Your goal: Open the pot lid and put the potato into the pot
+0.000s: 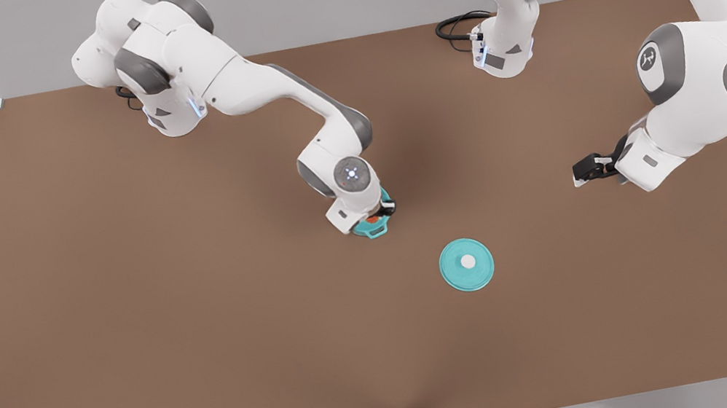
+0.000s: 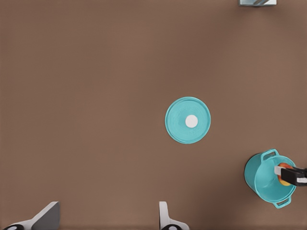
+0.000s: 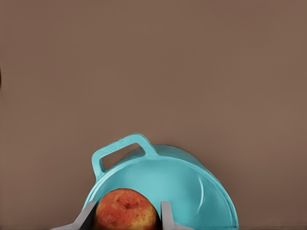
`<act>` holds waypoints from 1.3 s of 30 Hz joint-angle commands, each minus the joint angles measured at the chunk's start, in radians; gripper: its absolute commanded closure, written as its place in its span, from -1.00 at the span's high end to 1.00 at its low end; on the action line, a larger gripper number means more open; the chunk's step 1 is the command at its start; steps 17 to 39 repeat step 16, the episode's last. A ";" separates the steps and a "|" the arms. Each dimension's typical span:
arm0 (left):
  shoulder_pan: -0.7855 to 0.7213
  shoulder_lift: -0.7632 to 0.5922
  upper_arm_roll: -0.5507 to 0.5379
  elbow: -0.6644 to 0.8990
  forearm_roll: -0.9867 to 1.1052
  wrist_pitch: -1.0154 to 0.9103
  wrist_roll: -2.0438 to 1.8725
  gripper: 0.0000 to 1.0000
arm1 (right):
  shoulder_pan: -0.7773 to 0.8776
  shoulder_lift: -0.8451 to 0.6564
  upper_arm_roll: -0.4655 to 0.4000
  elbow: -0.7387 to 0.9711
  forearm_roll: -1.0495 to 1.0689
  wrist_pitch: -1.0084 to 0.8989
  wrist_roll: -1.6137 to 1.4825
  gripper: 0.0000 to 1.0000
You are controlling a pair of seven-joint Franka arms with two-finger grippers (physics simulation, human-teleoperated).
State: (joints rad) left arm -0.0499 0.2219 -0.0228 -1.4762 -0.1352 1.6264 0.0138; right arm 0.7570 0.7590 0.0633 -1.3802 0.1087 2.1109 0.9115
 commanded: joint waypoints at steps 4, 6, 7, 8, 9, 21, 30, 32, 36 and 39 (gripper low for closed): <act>0.001 -0.001 0.000 0.000 0.000 0.000 0.006 1.00 | 0.001 -0.004 -0.002 -0.005 0.000 -0.008 0.127 0.86; 0.001 -0.001 0.000 0.000 0.002 0.000 0.008 1.00 | -0.001 -0.007 -0.002 -0.003 0.000 -0.011 0.124 1.00; 0.001 -0.001 0.000 0.000 0.002 0.000 0.008 1.00 | -0.004 -0.024 -0.003 -0.003 0.000 -0.034 0.124 1.00; -0.001 -0.001 0.000 0.000 0.002 0.006 0.008 1.00 | -0.011 -0.075 -0.007 -0.003 0.000 -0.120 0.124 1.00; -0.002 0.005 0.000 0.004 0.002 0.021 0.008 1.00 | -0.060 -0.148 -0.019 -0.005 -0.010 -0.221 0.118 1.00; -0.007 0.022 -0.005 0.002 0.017 0.159 -0.021 1.00 | -0.774 -0.480 -0.056 -0.244 -0.225 -0.373 -0.916 1.00; -0.007 0.022 -0.005 0.002 0.017 0.159 -0.021 1.00 | -0.774 -0.480 -0.056 -0.244 -0.225 -0.373 -0.916 1.00; -0.007 0.022 -0.005 0.002 0.017 0.159 -0.021 1.00 | -0.774 -0.480 -0.056 -0.244 -0.225 -0.373 -0.916 1.00; -0.007 0.022 -0.005 0.002 0.017 0.159 -0.021 1.00 | -0.774 -0.480 -0.056 -0.244 -0.225 -0.373 -0.916 1.00; -0.007 0.022 -0.005 0.002 0.017 0.159 -0.021 1.00 | -0.774 -0.480 -0.056 -0.244 -0.225 -0.373 -0.916 1.00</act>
